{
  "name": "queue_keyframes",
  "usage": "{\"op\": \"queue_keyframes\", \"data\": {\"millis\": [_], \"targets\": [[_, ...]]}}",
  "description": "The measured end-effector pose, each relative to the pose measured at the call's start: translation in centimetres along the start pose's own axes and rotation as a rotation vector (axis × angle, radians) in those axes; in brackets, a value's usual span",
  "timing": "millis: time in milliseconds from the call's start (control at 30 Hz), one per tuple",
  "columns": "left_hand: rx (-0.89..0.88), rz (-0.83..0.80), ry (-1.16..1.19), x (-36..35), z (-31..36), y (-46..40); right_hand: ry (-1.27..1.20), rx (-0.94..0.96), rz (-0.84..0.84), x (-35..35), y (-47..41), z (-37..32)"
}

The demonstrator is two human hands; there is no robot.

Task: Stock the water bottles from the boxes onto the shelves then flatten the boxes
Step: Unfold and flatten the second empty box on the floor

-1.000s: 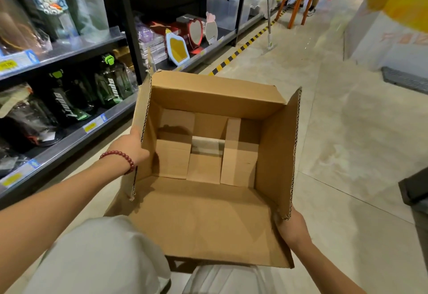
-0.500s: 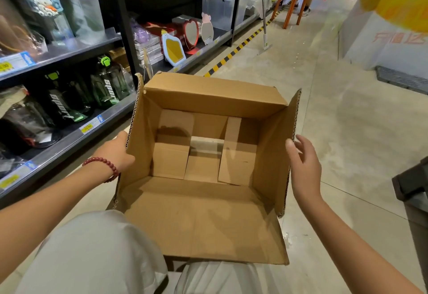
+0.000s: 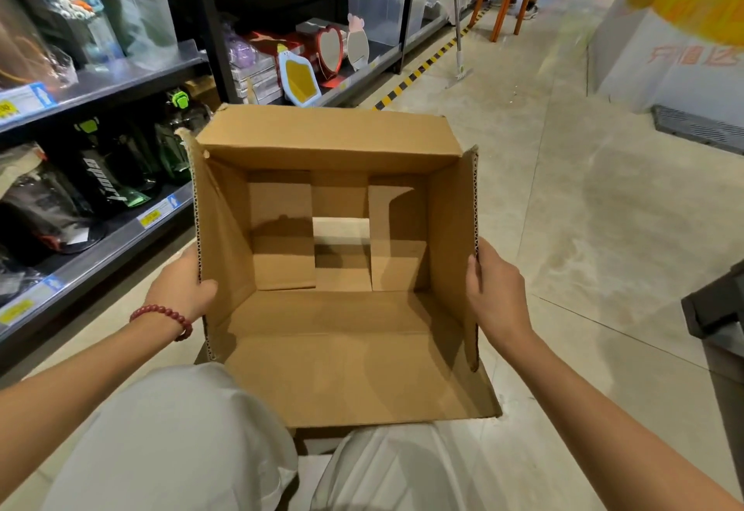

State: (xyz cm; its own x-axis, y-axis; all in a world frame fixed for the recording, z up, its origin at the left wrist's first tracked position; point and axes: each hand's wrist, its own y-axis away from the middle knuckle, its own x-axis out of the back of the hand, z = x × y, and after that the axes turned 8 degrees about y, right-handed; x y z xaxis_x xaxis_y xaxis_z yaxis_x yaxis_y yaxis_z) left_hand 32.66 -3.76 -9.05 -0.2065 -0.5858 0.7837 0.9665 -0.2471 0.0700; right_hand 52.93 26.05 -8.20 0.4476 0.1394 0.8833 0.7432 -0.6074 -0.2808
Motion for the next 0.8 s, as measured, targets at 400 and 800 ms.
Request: {"op": "queue_keyframes", "data": {"millis": [400, 800], "targets": [[-0.017, -0.235, 0.022, -6.4, -0.5, 0.5, -0.193, -0.373, -0.019, -7.0, 0.1, 2.0], [0.168, 0.093, 0.129, -5.1, 1.4, -1.4, -0.145, -0.440, -0.069, -10.7, 4.7, 3.7]]}}
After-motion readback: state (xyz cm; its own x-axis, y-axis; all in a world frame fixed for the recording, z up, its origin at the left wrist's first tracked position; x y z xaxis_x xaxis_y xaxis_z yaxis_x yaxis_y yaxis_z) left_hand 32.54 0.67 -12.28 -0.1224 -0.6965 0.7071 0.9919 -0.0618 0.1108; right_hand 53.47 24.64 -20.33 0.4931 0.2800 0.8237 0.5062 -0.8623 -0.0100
